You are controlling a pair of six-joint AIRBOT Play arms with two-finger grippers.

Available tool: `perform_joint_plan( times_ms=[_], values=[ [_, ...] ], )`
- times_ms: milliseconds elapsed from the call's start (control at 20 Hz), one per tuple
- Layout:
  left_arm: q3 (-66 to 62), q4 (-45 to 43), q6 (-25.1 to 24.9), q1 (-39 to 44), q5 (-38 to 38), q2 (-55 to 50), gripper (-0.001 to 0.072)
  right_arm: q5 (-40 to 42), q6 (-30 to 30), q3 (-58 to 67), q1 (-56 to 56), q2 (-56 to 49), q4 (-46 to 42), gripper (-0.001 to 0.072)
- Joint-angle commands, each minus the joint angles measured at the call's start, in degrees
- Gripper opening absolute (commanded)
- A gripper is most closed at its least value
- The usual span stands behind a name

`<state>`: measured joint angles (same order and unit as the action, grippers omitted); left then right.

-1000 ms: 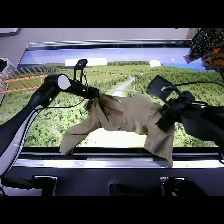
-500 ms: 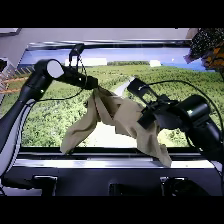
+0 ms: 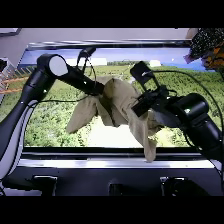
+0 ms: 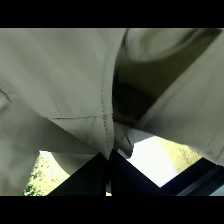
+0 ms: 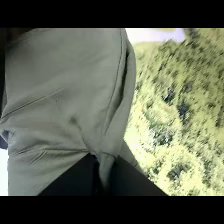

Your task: Fold the clothes and pants, and hang the long-sleeved shirts on hangers.

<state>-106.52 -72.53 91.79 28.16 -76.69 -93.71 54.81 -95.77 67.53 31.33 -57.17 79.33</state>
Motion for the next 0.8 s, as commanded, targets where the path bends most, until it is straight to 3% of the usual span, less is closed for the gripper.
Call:
perform_joint_plan(
  times_ms=[0,100,150,250,300,450,600,750],
  values=[
    [0.3,0.0,0.8,2.4,-1.5,-1.6,0.0031,-1.6,4.6,2.2,0.0,2.0,-3.7,0.0034],
    [0.3,0.0,0.8,3.4,-1.1,-3.3,0.0063,-1.2,6.2,3.1,0.0,3.8,-4.8,0.0035],
    [0.3,0.0,0.7,3.8,-0.8,-3.8,0.0199,-0.9,6.6,3.1,0.0,4.9,-5.0,0.0035],
    [0.2,0.0,0.7,4.3,-0.9,-3.8,0.0636,1.2,6.7,3.1,0.0,6.6,-5.6,0.0035],
    [0.2,0.0,0.7,4.3,-0.9,-3.2,0.0689,2.7,7.3,3.1,0.0,7.4,-6.3,0.0035],
    [0.2,0.0,0.7,2.9,-1.1,0.0,0.0689,4.3,12.6,3.1,0.0,9.4,-11.5,0.0035],
    [0.2,0.0,0.7,1.1,-3.1,4.4,0.0688,8.0,24.0,4.6,0.0,10.4,-22.1,0.0035],
    [0.2,-0.2,0.7,-0.4,-5.2,7.8,0.0689,13.7,29.7,8.6,-0.1,10.4,-33.5,0.0035]
  ],
)
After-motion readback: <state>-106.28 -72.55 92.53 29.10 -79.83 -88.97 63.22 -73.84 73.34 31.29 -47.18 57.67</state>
